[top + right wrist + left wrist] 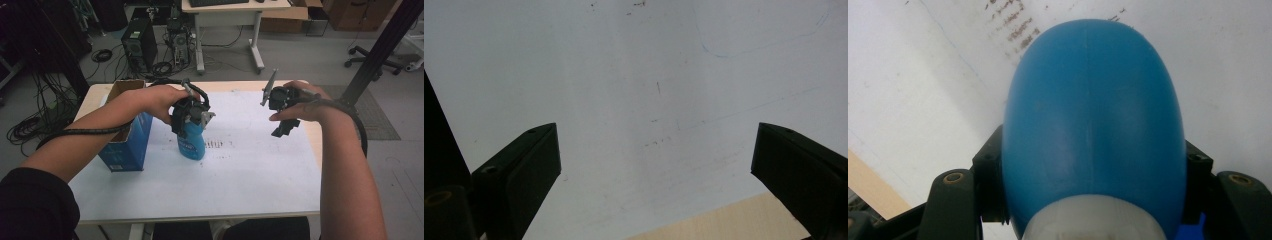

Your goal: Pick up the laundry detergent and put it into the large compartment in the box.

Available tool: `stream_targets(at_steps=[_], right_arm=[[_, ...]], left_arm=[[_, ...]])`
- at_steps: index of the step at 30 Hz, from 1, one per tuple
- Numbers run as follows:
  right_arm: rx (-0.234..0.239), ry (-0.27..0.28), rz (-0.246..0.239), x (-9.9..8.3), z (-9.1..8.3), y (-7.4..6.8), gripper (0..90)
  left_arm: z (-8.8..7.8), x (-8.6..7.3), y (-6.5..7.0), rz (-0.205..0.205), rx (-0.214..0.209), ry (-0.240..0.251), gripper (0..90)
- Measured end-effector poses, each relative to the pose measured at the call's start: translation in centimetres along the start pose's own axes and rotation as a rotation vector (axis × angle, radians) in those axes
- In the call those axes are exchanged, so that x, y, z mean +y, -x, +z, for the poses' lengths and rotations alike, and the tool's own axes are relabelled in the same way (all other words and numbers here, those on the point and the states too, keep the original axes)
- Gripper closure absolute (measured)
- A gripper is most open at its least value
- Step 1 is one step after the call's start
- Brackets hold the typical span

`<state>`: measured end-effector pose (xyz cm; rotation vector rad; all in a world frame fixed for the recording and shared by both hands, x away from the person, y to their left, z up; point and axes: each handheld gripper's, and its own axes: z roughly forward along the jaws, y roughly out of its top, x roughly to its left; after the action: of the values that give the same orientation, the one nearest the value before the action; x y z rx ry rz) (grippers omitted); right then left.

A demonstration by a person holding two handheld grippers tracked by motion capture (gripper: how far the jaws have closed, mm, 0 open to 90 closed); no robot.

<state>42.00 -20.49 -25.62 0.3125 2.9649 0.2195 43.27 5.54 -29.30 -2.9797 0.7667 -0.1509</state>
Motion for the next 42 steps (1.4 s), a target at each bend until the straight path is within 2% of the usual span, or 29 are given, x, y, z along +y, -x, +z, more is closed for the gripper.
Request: stream_targets(at_steps=[7, 13, 14, 16, 21, 23, 25, 26, 28, 30, 32, 33, 35, 36, 37, 38, 39, 40, 41, 42], right_arm=[[0.003, -0.005, -0.005, 0.2, 0.0, -0.1, 5.5], [-0.002, -0.003, -0.004, 0.1, -0.2, -0.2, 5.6], [-0.002, -0.001, 0.0, 0.1, -0.2, -0.2, 5.5], [-0.003, -0.004, -0.007, 0.0, -0.3, -0.2, 5.6], [-0.006, -0.002, -0.009, 0.0, -0.5, -0.2, 5.6], [-0.009, 0.001, -0.004, 0.0, -0.5, -0.3, 5.6], [-0.008, 0.004, -0.006, 0.0, -0.5, -0.2, 5.6], [-0.008, 0.004, -0.006, 0.0, -0.5, -0.2, 5.6], [-0.007, 0.005, -0.013, 0.1, -0.5, -0.3, 5.6], [-0.006, 0.006, -0.013, 0.1, -0.5, -0.3, 5.6], [-0.007, 0.005, -0.02, 0.2, -0.5, -0.3, 5.6], [-0.007, 0.009, -0.019, 0.1, -0.5, -0.4, 5.6], [-0.009, 0.013, -0.024, 0.1, -0.6, -0.3, 5.6], [-0.009, 0.011, -0.025, 0.1, -0.6, -0.4, 5.6], [-0.011, 0.016, -0.024, 0.1, -0.6, -0.4, 5.6], [-0.011, 0.014, -0.027, 0.0, -0.6, -0.4, 5.6], [-0.012, 0.008, -0.03, 0.1, -0.6, -0.5, 5.6], [-0.014, 0.011, -0.033, 0.0, -0.5, -0.5, 5.6], [-0.015, 0.013, -0.034, 0.1, -0.5, -0.6, 5.6], [-0.015, 0.013, -0.034, 0.1, -0.5, -0.6, 5.6]], left_arm=[[-0.1, 0.0, -0.1, -0.007, -0.017, -0.001, 37.4], [-0.2, 0.0, 0.1, -0.001, 0.003, 0.01, 37.7], [-0.5, 0.0, 0.2, 0.001, 0.021, 0.011, 37.7], [-0.7, 0.0, 0.2, -0.003, 0.025, 0.013, 37.8], [-2.6, 0.2, 0.3, -0.019, 0.032, 0.012, 37.8], [-2.9, 0.3, 0.3, -0.023, 0.032, 0.013, 37.8], [-3.5, 0.5, 0.4, -0.095, 0.005, 0.002, 37.7], [-3.5, 0.5, 0.4, -0.095, 0.005, 0.002, 37.7], [-3.6, 0.6, 0.2, -0.151, -0.035, 0.002, 37.6], [-3.5, 0.7, 0.3, -0.183, -0.064, 0.003, 37.6], [-3.5, 0.8, 0.4, -0.198, -0.07, -0.008, 37.6], [-3.4, 0.8, 0.6, -0.226, -0.071, -0.012, 37.6], [-3.5, 0.9, 0.6, -0.253, -0.064, -0.023, 37.6], [-3.5, 0.8, 0.7, -0.294, -0.064, -0.025, 37.6], [-3.6, 0.8, 0.6, -0.316, -0.064, -0.033, 37.6], [-3.7, 0.7, 0.5, -0.392, -0.069, -0.049, 37.6], [-3.7, 0.7, 0.5, -0.392, -0.069, -0.049, 37.6], [-3.9, 0.6, 0.3, -0.461, -0.078, -0.072, 37.5], [-4.0, 0.5, 0.3, -0.486, -0.072, -0.076, 37.5], [-4.0, 0.5, 0.3, -0.486, -0.072, -0.076, 37.5]])
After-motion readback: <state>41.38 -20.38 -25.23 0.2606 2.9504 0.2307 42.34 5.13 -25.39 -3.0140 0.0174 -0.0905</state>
